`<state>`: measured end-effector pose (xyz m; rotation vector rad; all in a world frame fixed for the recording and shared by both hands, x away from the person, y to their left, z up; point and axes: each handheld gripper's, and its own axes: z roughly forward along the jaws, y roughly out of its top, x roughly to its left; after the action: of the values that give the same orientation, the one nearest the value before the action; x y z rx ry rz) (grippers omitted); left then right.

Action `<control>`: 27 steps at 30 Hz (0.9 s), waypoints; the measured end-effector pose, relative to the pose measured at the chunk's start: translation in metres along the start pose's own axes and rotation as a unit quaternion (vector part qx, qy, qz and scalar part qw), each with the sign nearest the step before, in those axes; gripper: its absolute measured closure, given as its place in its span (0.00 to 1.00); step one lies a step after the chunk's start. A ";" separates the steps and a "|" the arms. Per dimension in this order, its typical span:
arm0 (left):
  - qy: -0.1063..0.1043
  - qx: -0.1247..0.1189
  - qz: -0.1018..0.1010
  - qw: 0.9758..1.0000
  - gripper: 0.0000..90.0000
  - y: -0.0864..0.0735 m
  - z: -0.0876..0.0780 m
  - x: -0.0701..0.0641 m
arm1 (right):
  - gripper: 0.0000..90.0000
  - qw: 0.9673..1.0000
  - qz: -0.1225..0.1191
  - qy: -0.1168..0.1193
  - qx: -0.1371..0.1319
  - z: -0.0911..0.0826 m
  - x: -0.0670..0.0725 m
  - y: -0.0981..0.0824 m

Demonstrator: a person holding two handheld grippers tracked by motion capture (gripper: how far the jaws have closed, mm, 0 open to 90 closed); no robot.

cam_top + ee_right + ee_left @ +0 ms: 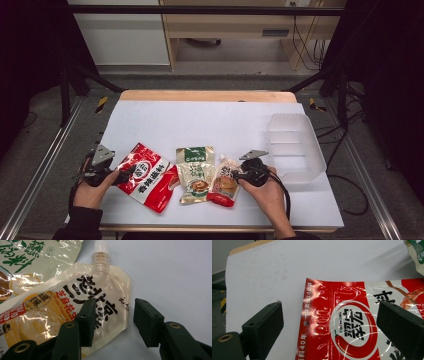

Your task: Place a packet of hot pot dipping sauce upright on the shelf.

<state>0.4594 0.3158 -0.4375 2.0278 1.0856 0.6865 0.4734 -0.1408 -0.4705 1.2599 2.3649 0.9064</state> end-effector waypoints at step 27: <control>-0.053 0.009 0.025 0.998 0.12 0.023 -0.004 -0.013 | 1.00 0.994 -0.074 0.023 -0.076 -0.048 0.009 0.015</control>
<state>0.4606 0.2970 -0.4186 2.0891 0.9866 0.5888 0.4515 -0.1456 -0.4242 1.0021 2.3385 1.0539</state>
